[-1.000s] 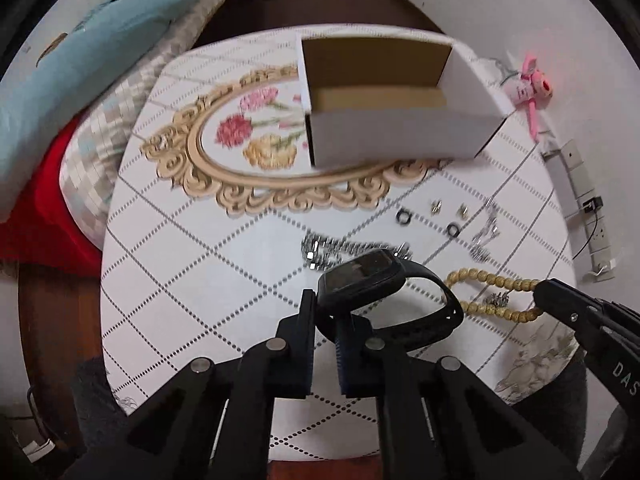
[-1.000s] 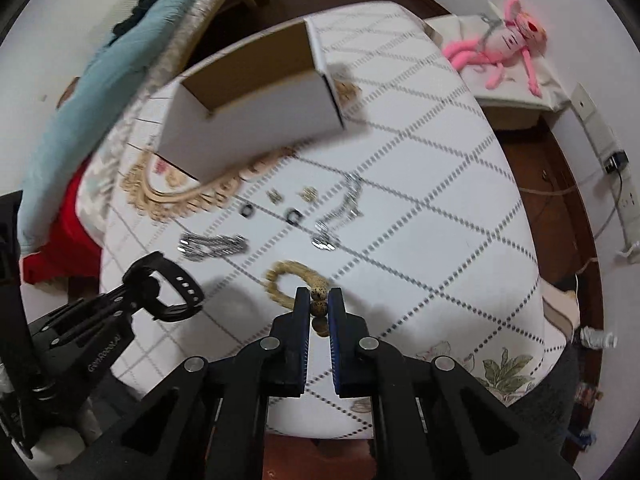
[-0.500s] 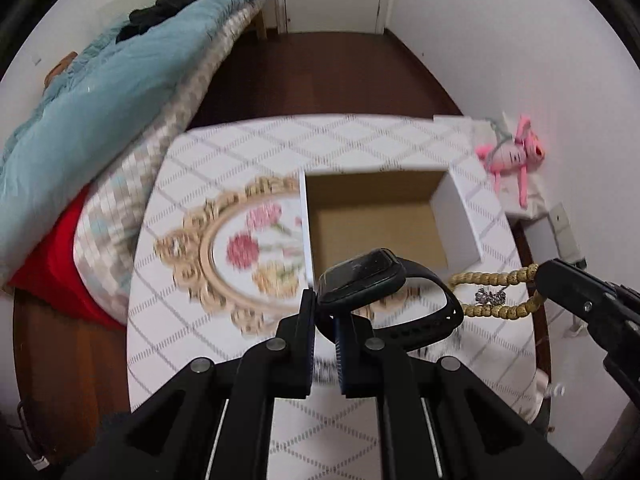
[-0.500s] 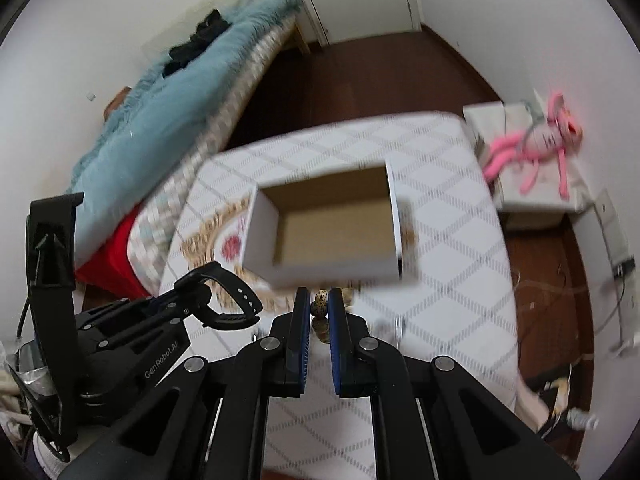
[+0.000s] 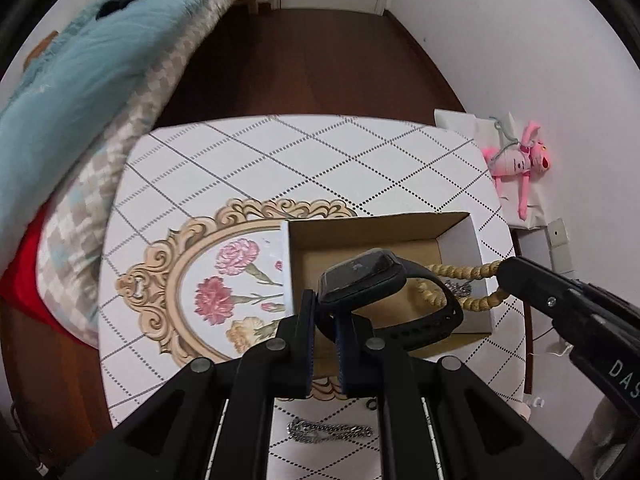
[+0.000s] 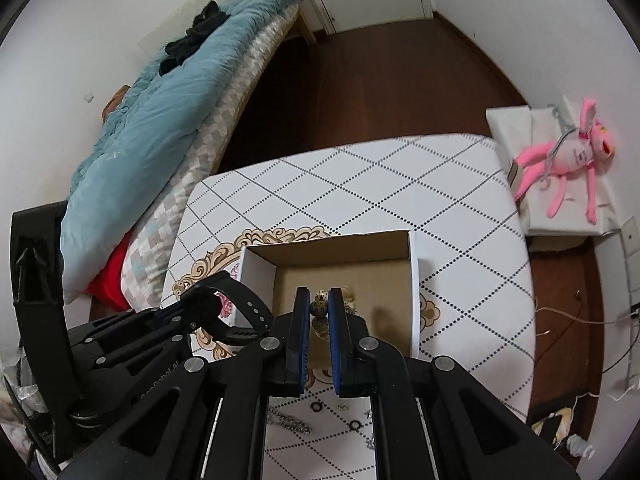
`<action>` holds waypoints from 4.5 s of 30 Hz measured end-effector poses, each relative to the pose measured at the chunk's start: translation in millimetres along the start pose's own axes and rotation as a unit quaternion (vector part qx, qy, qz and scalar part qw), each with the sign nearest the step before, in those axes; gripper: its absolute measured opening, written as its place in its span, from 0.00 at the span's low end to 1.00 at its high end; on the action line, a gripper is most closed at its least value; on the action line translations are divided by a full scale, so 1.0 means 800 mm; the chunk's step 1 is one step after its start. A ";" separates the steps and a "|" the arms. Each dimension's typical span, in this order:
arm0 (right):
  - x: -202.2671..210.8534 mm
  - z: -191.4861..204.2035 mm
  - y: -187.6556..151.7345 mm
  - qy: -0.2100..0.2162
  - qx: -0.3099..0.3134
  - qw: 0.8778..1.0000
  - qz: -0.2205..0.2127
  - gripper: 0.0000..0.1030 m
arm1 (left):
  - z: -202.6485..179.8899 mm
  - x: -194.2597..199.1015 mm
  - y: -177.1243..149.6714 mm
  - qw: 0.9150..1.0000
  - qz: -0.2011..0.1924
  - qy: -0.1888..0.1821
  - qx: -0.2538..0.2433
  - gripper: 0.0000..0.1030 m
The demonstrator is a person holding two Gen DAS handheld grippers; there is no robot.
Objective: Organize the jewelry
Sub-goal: 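Carry the watch and bracelet into the white box and open both tools, then withdraw both tools from the box back over the jewelry, then grasp the silver chain with the left tool while the right tool grasps a silver pendant, then carry the chain and pendant into the white box and open both tools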
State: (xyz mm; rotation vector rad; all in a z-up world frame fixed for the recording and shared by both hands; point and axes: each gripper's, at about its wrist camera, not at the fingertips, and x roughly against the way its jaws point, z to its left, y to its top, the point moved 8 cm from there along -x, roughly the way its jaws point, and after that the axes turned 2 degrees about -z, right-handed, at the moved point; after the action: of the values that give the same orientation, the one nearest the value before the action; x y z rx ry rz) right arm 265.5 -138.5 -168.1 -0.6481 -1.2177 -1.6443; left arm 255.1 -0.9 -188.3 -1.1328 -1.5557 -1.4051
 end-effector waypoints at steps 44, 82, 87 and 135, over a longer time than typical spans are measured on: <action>-0.009 -0.057 -0.052 -0.212 0.059 0.975 -0.027 0.98 | 0.033 0.031 -0.043 0.993 -0.079 0.087 0.018 1.00; -0.020 -0.119 -0.240 -0.148 -0.085 0.985 0.025 0.63 | 0.058 -0.062 -0.197 0.997 0.021 0.036 0.058 0.90; -0.030 -0.135 -0.246 -0.145 -0.106 0.983 0.028 0.63 | 0.037 -0.077 -0.192 0.998 0.021 0.046 0.025 0.75; 0.041 -0.046 -0.171 -0.031 -0.052 0.997 -0.054 0.03 | -0.028 0.081 -0.119 0.993 -0.086 -0.082 -0.003 0.08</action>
State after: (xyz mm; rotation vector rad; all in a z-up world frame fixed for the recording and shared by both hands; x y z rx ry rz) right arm 132.2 -178.7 -211.2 -0.7135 -1.2373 -1.7992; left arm 142.9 -15.4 -156.8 -1.1644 -1.8038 -1.4593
